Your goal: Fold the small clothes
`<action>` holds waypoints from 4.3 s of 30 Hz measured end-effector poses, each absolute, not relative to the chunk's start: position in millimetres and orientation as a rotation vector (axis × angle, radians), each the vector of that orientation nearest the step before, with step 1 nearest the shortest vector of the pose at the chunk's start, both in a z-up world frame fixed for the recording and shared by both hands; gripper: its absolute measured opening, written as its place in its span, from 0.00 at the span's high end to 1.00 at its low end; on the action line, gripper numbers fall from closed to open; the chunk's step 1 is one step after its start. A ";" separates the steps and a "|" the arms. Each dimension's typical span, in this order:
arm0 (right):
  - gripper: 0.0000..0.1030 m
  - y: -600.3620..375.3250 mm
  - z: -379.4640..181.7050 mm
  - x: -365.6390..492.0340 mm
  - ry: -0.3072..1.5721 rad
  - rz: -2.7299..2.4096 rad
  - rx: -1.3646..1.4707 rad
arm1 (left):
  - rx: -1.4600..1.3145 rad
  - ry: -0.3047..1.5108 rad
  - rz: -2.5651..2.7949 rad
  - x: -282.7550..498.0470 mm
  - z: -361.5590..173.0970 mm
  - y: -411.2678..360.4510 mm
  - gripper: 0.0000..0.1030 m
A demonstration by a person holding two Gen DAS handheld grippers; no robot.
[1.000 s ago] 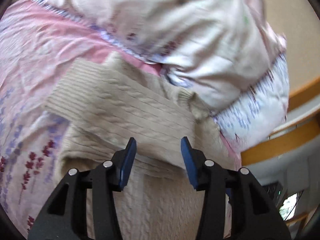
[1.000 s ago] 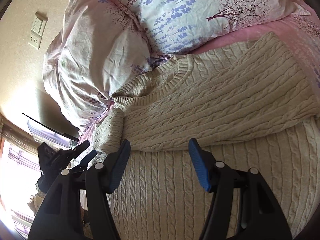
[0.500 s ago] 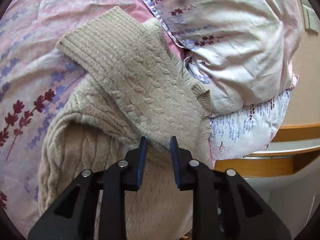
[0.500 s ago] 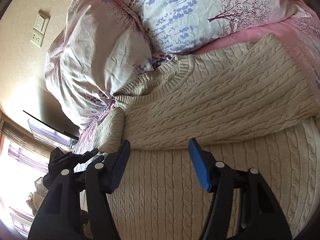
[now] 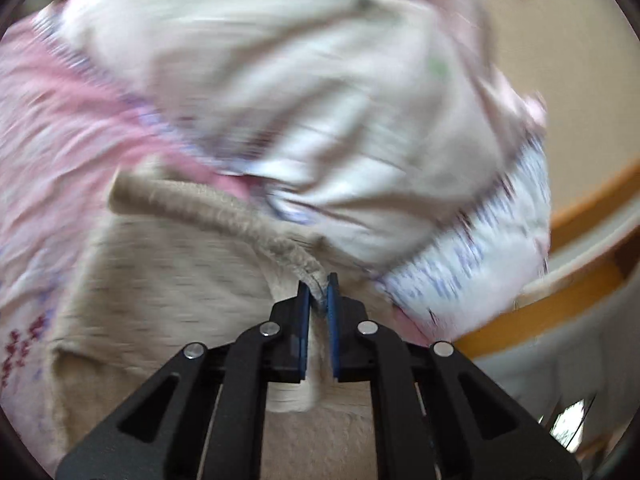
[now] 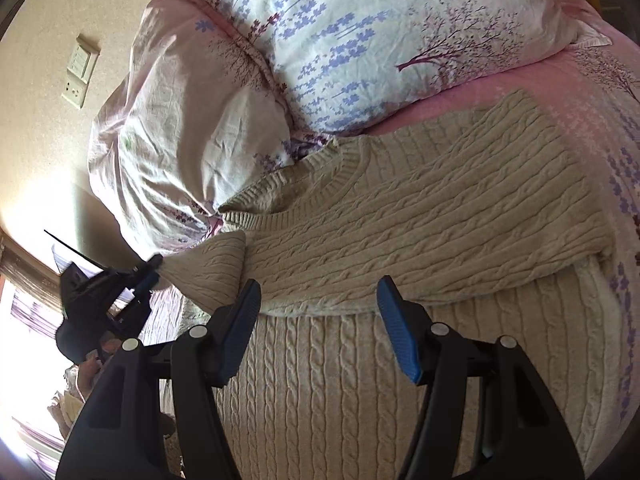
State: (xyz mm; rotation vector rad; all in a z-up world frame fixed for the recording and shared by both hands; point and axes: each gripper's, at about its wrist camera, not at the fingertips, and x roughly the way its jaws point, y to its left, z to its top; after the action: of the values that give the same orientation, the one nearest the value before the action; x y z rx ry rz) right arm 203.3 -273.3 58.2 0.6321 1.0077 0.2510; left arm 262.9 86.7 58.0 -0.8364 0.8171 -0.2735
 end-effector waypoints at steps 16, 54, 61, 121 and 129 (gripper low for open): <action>0.40 -329.6 39.9 218.3 1.047 0.215 0.835 | -0.326 0.968 -0.537 248.3 57.5 -14.7 0.43; 0.90 -313.5 25.7 230.6 1.121 0.068 0.669 | -0.430 1.074 -0.061 233.9 -6.2 154.2 0.86; 0.51 -331.3 63.4 174.1 1.096 0.160 0.651 | -0.486 0.959 -0.191 173.2 24.9 168.9 0.61; 0.95 -326.3 145.7 28.9 0.790 0.403 0.396 | -0.531 0.889 -0.428 50.1 44.5 151.8 0.94; 0.99 -319.4 172.6 94.1 0.619 0.247 0.253 | -0.533 0.816 -0.359 128.7 74.5 151.0 0.94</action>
State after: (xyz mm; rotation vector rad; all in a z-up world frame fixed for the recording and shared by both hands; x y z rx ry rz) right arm 94.1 -319.4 172.6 0.2530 0.6189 0.2469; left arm 128.7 151.0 74.5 -0.5325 0.8161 -0.3585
